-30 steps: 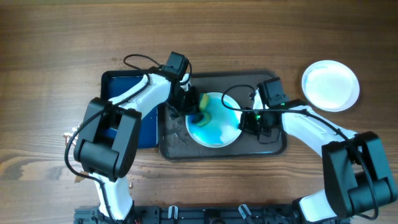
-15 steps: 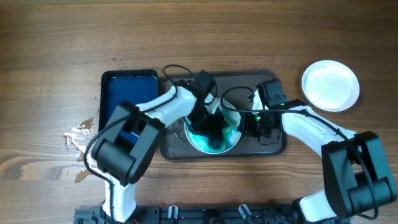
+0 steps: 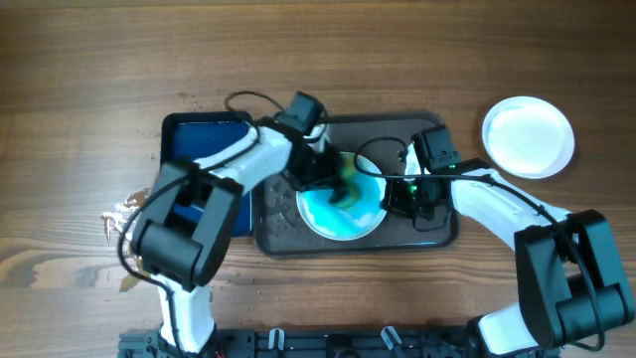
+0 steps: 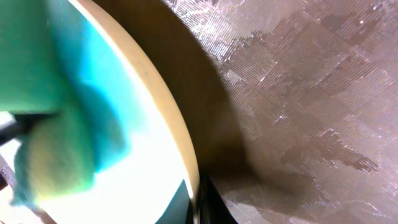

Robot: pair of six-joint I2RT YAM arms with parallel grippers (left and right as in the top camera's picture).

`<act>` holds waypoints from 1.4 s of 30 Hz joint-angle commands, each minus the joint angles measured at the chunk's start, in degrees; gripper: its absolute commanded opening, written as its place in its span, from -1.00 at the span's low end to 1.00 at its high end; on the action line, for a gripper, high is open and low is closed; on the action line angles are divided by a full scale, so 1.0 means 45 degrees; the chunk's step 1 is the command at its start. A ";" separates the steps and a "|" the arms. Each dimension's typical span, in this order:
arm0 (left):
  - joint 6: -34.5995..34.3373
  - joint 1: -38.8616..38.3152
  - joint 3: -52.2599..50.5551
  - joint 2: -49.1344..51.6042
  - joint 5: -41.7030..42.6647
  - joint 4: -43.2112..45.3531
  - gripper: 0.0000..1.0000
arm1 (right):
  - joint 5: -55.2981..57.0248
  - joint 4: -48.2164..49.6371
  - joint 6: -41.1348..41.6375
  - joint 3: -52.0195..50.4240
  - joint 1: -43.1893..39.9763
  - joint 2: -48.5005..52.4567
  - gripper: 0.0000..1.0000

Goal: Clean dirty plates on tray and stack at the side
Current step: 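Scrub the last plate with the sponge while the right gripper holds the rim, then carry the sponge with the left gripper back into the blue tray and release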

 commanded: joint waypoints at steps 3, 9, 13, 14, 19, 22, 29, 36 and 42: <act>-0.0092 0.1175 -0.0495 0.0665 -0.6858 -0.2511 -0.92 | 0.0879 -0.0155 0.0053 -0.0447 -0.0010 0.0427 -0.91; 0.3667 0.0029 -0.0495 0.0665 -0.1753 -0.2900 -0.92 | 0.0879 -0.0155 0.0053 -0.0447 -0.0010 0.0427 -0.91; 0.4634 -0.1452 -0.0495 0.0665 0.2589 -0.1676 -0.92 | 0.0874 -0.0165 0.0058 -0.0447 -0.0010 0.0427 -0.91; 0.4415 -0.1690 -0.0495 0.0665 0.2929 -0.1190 -0.92 | 0.0874 -0.0175 0.0058 -0.0447 -0.0010 0.0427 -0.92; 0.2705 -0.1744 -0.0495 0.0665 0.3016 0.0641 -0.92 | 0.0874 -0.0277 0.0058 -0.0447 -0.0010 0.0427 -0.92; 0.0865 -0.0884 -0.0495 0.0665 0.3007 0.2463 -0.92 | 0.0869 -0.0321 0.0107 -0.0447 -0.0010 0.0427 -0.91; -0.0525 0.1642 -0.0481 0.0661 0.1336 0.2079 -0.92 | 0.0782 -0.0355 0.0097 -0.0447 -0.0010 0.0427 -0.91; 0.0675 0.1627 -0.0481 -0.0102 -0.0515 -0.0767 -0.92 | 0.0772 -0.0015 0.0155 -0.0447 -0.0010 0.0427 -0.92; 0.0631 0.1258 -0.0481 -0.2336 -0.0529 -0.1059 -0.92 | 0.0826 0.0073 -0.0019 -0.0253 -0.0010 0.0423 -0.91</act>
